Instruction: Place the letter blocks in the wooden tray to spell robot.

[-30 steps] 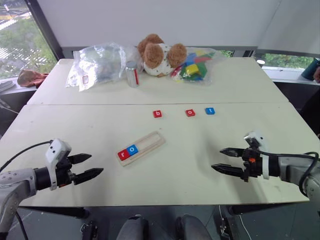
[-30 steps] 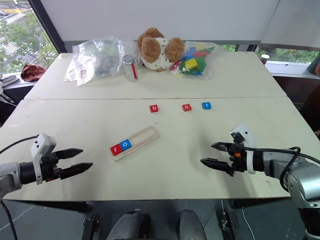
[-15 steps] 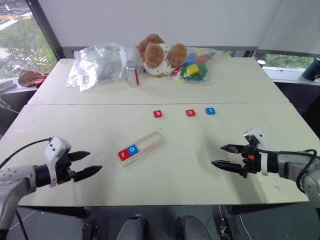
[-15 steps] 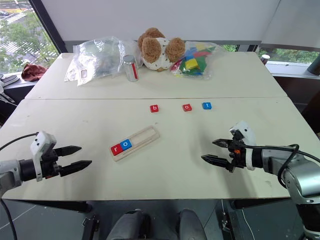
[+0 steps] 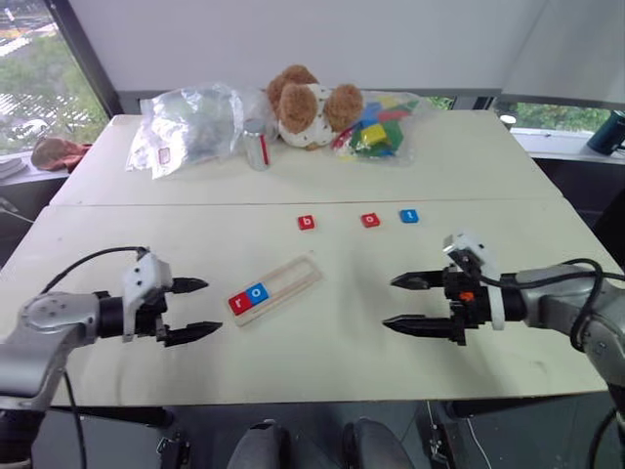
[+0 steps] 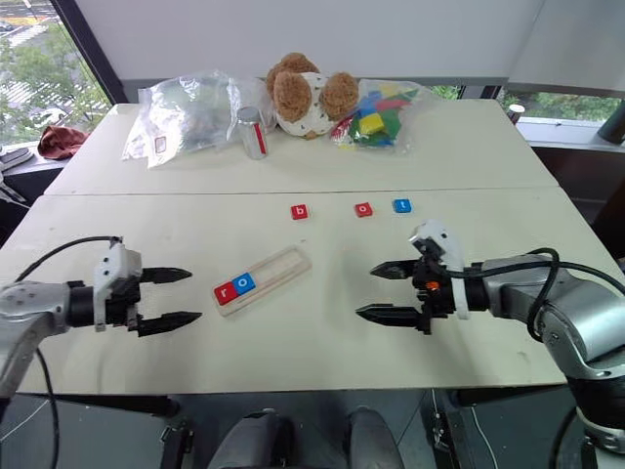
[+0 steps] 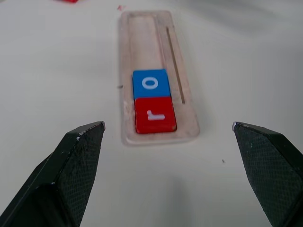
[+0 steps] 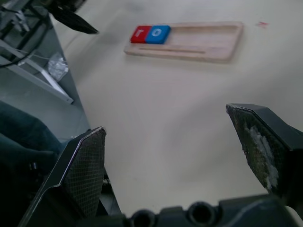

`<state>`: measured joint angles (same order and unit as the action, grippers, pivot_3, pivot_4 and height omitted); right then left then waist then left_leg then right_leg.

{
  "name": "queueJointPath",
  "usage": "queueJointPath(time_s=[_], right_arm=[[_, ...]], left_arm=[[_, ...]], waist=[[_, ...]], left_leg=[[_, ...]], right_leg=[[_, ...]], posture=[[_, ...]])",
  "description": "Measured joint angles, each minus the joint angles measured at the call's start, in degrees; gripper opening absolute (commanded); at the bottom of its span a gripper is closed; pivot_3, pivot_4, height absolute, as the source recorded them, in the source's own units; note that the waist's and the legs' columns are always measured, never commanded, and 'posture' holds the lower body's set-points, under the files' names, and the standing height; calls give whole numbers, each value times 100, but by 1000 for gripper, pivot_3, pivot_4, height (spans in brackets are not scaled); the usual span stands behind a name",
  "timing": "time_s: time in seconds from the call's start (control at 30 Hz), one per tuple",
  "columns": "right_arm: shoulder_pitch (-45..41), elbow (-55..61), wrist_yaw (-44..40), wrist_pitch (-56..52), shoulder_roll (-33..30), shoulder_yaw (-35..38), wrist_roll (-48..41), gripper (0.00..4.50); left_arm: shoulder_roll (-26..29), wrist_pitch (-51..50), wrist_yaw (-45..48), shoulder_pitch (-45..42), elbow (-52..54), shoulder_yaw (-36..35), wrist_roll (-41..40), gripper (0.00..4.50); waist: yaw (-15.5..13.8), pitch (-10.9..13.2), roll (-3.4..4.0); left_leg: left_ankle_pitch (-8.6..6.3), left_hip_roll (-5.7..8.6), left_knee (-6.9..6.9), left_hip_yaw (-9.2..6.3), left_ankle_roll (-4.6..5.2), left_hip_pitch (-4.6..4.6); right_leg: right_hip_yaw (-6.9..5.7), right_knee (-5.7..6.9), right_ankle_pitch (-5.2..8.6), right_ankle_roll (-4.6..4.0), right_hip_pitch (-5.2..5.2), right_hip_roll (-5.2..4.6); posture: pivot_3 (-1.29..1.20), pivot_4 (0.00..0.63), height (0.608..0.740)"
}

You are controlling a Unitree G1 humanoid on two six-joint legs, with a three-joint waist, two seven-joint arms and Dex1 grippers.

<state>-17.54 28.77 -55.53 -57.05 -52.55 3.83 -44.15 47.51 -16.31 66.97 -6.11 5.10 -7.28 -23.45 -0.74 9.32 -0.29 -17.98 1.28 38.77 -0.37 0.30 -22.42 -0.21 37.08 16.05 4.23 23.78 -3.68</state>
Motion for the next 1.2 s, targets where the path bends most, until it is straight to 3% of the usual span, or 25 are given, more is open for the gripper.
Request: queueJointPath(time_s=[0.23, 0.63, 0.77, 1.03, 1.2], right_arm=[[-25, 38, 250, -123, 24, -61, -60, 4429], [57, 122, 473, -112, 21, -62, -92, 4429], [59, 119, 521, -59, 23, -62, -88, 4500], [103, 44, 553, 13, 19, -43, -87, 4500], [333, -338, 421, 176, -272, 160, 95, 4500]], left_arm=[[-549, 728, -101, -402, -838, 537, 488, 4500], [-771, 1175, -354, -289, -1004, 816, 880, 4500], [-936, 1560, -385, -371, -1329, 856, 928, 3176], [-938, 1796, -236, -588, -1634, 943, 943, 3152], [-767, 1804, 726, -1789, -2037, 1354, 1011, 3152]], waist=[[14, -1, -2], [-1, -2, 0], [-3, -3, 1], [-6, -5, 2], [-9, -4, -1]], left_leg=[[-1, 1, 4, 0, 2, -1], [0, 1, 11, 0, 3, 1], [-1, 1, 21, 0, 3, 3], [0, 0, 23, -2, 4, 11], [-2, 4, 31, -4, 8, -3]], right_leg=[[-1, 3, -5, 9, 2, 0], [-1, 5, -7, 12, -4, 0], [-1, 4, -10, 17, -11, 0], [-1, 7, -11, 19, -19, 0], [-5, 2, -12, 20, -13, 0]], posture=[[0, 150, 740], [0, 150, 740], [0, 150, 740], [0, 150, 740], [0, 150, 740]])
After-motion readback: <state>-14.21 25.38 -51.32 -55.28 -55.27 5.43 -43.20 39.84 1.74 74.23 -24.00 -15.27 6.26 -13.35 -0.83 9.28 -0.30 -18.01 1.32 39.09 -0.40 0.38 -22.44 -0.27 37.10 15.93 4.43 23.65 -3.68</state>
